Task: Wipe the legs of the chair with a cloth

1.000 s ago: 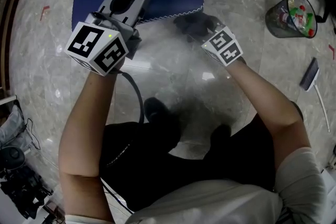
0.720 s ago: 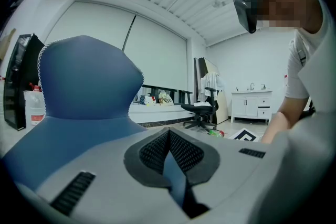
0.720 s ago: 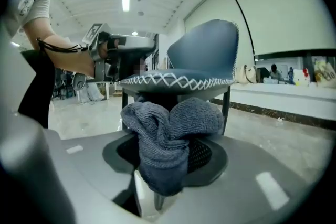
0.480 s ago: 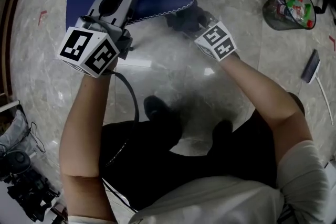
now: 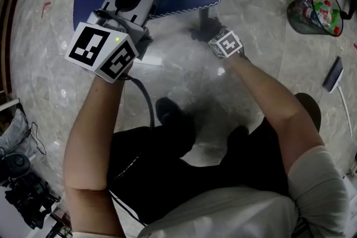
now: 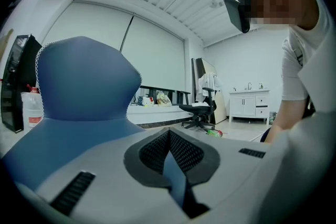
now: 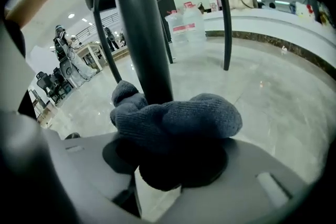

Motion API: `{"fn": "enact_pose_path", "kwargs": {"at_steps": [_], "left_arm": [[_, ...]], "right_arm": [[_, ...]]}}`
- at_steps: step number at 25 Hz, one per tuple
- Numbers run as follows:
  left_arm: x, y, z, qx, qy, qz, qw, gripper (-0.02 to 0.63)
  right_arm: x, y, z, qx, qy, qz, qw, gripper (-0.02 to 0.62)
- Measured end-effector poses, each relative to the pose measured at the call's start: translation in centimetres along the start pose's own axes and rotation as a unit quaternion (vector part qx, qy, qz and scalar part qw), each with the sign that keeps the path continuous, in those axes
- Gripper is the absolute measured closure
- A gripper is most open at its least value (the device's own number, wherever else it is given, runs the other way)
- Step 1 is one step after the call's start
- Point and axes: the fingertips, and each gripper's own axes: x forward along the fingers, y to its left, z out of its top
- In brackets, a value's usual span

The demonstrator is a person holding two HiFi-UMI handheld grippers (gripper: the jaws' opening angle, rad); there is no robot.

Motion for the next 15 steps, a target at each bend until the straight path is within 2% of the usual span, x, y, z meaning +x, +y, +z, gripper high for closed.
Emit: {"fn": "enact_pose_path", "kwargs": {"at_steps": [2, 7, 11, 15], "left_arm": [[-0.2, 0.2, 0.1, -0.005, -0.002, -0.003, 1.0, 0.6], [-0.4, 0.4, 0.3, -0.005, -0.003, -0.003, 1.0, 0.6], [-0.4, 0.5, 0.3, -0.007, -0.001, 0.001, 1.0, 0.6], [-0.3, 0.5, 0.3, -0.013, -0.002, 0.003, 0.9999, 0.6]], "right_arm": [[0.0, 0.2, 0.2, -0.004, 0.003, -0.002, 1.0, 0.419], [-2.9, 1.4, 4.1, -0.041, -0.025, 0.009, 0.999, 0.413], [-8.3, 2.8, 9.5, -0.103, -0.09, 0.001, 0.991, 0.408], [-15.0, 4.5, 15.6, -0.124, -0.186, -0.008, 0.975, 0.408]]}}
